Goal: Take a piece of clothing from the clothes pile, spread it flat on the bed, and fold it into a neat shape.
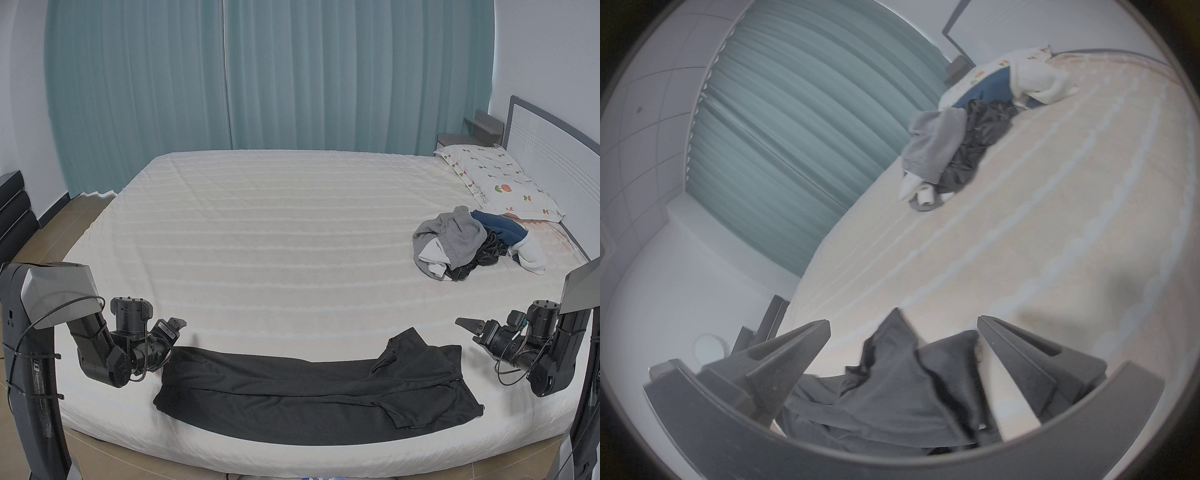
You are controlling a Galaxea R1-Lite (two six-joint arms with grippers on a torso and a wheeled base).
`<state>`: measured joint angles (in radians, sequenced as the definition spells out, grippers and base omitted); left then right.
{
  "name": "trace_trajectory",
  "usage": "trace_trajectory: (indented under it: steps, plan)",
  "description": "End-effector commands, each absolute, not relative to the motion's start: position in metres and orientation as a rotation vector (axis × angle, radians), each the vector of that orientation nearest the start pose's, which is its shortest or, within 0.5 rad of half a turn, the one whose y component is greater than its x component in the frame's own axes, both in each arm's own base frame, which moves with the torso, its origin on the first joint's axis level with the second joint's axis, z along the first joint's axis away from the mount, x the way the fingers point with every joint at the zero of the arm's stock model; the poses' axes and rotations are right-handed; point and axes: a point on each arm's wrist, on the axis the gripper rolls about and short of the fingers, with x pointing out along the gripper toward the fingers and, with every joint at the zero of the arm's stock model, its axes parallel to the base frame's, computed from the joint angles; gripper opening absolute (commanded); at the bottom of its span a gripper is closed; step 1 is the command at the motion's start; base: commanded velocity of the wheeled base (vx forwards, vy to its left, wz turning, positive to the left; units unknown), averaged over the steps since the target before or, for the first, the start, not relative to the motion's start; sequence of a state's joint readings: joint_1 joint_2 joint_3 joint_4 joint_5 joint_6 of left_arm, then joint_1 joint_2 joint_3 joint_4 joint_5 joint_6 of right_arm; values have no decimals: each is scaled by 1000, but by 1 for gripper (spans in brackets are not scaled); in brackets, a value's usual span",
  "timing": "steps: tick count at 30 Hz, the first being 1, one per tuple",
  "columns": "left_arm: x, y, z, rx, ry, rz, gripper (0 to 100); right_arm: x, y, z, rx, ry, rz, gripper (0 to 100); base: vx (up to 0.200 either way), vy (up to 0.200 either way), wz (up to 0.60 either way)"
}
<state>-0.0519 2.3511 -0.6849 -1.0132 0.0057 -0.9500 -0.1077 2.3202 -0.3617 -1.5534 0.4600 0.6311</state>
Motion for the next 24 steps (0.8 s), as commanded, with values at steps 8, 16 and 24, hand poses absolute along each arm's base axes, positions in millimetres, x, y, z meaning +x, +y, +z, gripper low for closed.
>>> trace_trajectory:
  steps: [8, 16, 24]
  plan:
    - [358, -14, -17, -971, 549, 236, 100, 322, 30, -23, 693, 580, 365, 100, 0, 0, 0]
    - [358, -16, -20, -964, 554, 239, 100, 315, 27, -32, 695, 615, 341, 100, 0, 0, 0]
    - [358, -16, -20, -962, 552, 238, 100, 315, 28, -41, 685, 636, 338, 100, 0, 0, 0]
